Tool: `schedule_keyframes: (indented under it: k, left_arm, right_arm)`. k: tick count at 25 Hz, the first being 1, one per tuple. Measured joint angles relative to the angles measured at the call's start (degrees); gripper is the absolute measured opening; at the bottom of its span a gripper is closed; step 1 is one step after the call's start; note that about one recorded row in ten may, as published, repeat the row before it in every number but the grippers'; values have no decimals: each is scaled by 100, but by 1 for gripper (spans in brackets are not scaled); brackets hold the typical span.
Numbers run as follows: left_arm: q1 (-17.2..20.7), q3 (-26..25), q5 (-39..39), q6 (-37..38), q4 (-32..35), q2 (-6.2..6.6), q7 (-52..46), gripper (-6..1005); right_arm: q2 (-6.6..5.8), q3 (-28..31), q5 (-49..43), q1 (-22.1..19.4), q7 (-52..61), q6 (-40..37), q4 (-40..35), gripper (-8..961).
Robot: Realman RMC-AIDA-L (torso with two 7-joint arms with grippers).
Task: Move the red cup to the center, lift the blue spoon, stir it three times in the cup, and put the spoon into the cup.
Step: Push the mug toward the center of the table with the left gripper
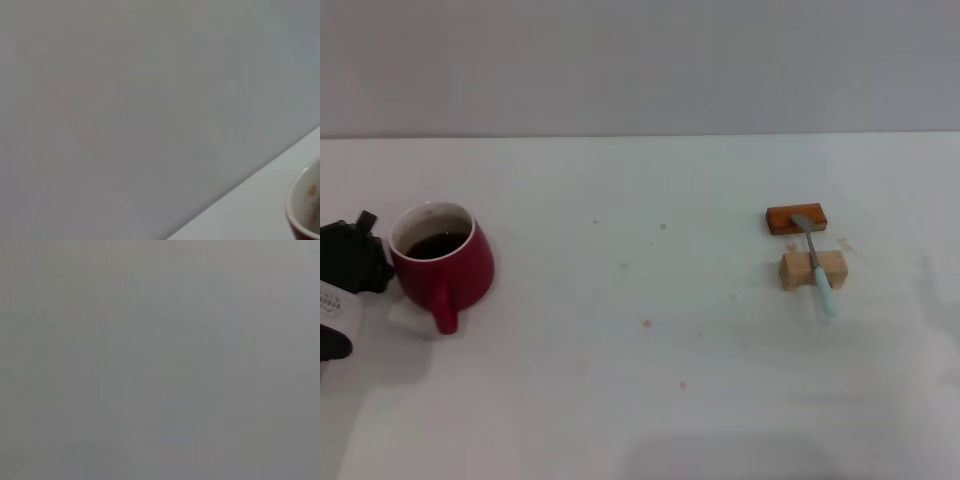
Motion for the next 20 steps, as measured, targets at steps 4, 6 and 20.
schedule_keyframes:
  k: [4,6,20]
  left_arm:
    - [-19,151,1,-1,-5,-3,2,27]
    - [-24,244,0,-1,-33,-12,2,30]
    - [-149,1154,4,0,-280,-58,-1,46]
  right_arm:
    - [0,-10,9,7,1,0,6,753]
    - [0,-9,9,7,2,0,7,753]
    - [0,-18,34,-25,2,-77,1,753]
